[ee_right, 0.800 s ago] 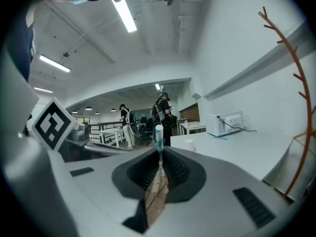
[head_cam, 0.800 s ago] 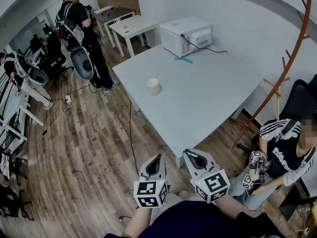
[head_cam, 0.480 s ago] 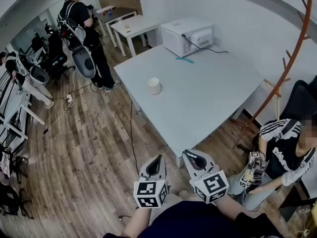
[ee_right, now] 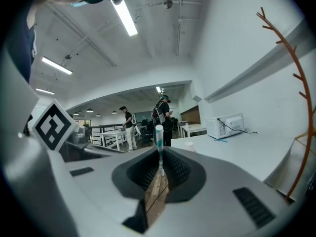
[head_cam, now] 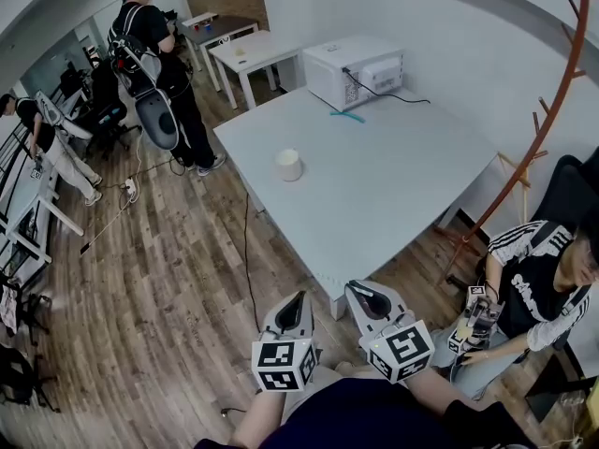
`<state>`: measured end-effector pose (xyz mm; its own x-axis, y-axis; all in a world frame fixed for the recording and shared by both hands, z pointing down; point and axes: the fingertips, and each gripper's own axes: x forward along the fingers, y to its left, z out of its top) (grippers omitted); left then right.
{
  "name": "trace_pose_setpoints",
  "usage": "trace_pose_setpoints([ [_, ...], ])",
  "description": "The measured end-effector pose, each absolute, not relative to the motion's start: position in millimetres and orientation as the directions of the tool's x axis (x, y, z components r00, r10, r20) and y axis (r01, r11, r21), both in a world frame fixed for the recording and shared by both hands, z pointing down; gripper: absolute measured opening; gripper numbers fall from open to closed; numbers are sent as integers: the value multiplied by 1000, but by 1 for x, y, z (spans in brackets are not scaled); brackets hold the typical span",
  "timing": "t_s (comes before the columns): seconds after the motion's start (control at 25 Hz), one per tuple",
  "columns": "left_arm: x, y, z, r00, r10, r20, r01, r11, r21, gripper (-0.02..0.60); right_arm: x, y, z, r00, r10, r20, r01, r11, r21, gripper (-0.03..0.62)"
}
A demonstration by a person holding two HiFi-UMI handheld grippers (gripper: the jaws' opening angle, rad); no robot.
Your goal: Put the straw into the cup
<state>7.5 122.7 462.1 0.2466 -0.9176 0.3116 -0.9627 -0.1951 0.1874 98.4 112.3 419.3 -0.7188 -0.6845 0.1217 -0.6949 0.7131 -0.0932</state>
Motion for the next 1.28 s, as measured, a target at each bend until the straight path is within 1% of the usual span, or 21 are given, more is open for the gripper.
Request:
trace_pose_setpoints([
  [0.68,7,102,468,228,-912,340,-965,-166,202,17,97,91,417,-749,-652,117,-662,740,-116,41],
  [0.96,-1,69,472,254,-906,339,-960,-194,202,17,92,64,418,-730,-674,112,-684,721,-114,41],
  [1.28,-22,14,472,268,-907,326,-956,-208,208,17,65,13,417,-732,-673,107,-682,724,-104,41],
])
